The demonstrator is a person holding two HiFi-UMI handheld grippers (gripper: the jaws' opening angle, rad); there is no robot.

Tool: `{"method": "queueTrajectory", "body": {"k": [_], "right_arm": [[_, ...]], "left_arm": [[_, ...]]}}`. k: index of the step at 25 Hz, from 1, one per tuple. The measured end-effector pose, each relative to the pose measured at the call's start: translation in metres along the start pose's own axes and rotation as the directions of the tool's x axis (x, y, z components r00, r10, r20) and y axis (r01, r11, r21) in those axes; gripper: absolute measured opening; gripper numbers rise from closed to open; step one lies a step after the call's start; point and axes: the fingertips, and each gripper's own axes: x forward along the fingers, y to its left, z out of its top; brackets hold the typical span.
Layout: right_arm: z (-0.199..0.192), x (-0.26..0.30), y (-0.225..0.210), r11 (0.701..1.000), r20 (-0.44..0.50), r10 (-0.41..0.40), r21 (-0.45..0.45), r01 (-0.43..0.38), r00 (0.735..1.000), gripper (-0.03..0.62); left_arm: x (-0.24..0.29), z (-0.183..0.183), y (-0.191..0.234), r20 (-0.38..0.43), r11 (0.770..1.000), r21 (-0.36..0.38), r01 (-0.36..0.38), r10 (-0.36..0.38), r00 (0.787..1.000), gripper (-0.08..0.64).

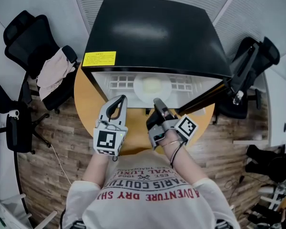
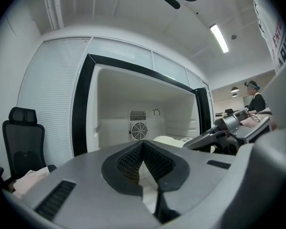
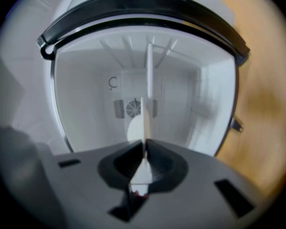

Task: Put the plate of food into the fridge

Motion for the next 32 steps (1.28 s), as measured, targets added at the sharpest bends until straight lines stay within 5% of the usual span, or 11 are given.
{"method": "queueTrajectory", "body": {"k": [14, 22, 32], "right_arm": [[0.016, 0.027, 0.004, 0.999, 0.034, 0.039, 0.0, -0.039, 0.999, 0.06], [0.016, 0.038, -0.01, 0.996, 0.007, 0.008, -0.086, -0.007, 1.0, 0.203], [0.009, 0.044, -0.009, 0.983, -0.038, 0.004, -0.185, -0.011, 0.999, 0.224]], "left_arm": [[0.008, -0.011, 0.005, -0.021, 1.0, -0.015, -0.016, 0.016, 1.0, 0.032], [0.011, -0.015, 0.007, -0.028, 0.999, -0.03, -0.016, 0.015, 0.999, 0.032], [0.008, -0.019, 0.012, -0.041, 0.999, -0.032, -0.021, 0.02, 0.999, 0.032]]}}
